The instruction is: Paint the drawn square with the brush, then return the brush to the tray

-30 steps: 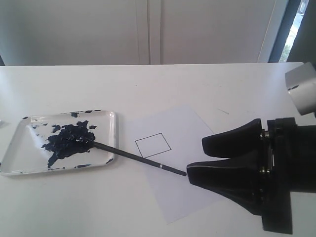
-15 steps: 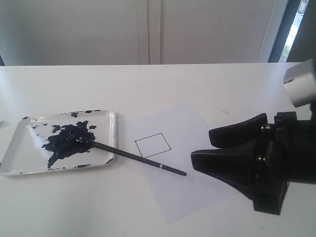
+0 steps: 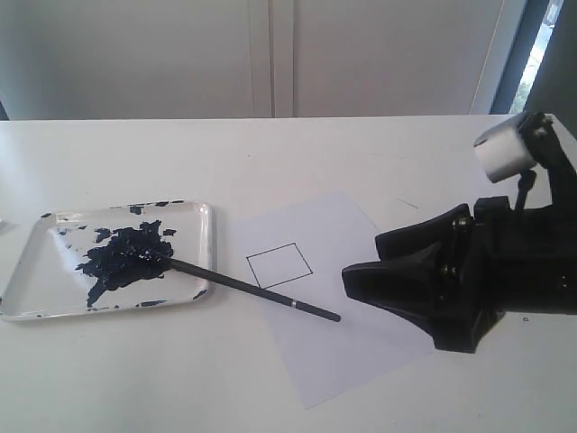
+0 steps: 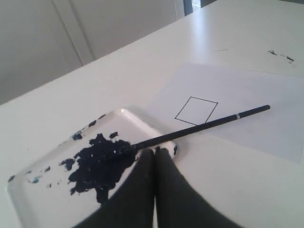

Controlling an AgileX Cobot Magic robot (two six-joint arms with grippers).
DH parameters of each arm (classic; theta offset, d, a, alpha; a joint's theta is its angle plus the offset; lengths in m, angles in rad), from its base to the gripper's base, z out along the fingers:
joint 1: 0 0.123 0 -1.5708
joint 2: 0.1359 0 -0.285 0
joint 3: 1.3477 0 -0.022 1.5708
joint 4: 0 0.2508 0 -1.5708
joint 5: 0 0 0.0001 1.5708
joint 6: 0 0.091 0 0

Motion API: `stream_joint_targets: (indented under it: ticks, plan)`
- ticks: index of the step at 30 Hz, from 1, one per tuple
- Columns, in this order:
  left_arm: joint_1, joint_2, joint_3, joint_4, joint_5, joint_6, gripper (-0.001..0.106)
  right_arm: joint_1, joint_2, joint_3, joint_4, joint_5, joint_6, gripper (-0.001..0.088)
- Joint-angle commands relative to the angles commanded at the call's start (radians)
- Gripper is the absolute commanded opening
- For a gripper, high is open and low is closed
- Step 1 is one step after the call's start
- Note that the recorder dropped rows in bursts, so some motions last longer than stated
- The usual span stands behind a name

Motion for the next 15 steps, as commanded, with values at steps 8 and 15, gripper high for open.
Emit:
stream_joint_targets:
  ticks: [8,15]
  plan:
    - [0.000,0.007,-0.002,0.043,0.015,-0.104,0.000,0.000,0.112,-0.097,0.000,-0.040,0.002,0.0600]
    - [0.000,0.085,-0.002,0.065,0.027,-0.141,0.000,0.000,0.239,-0.163,0.000,-0.054,-0.002,0.0600]
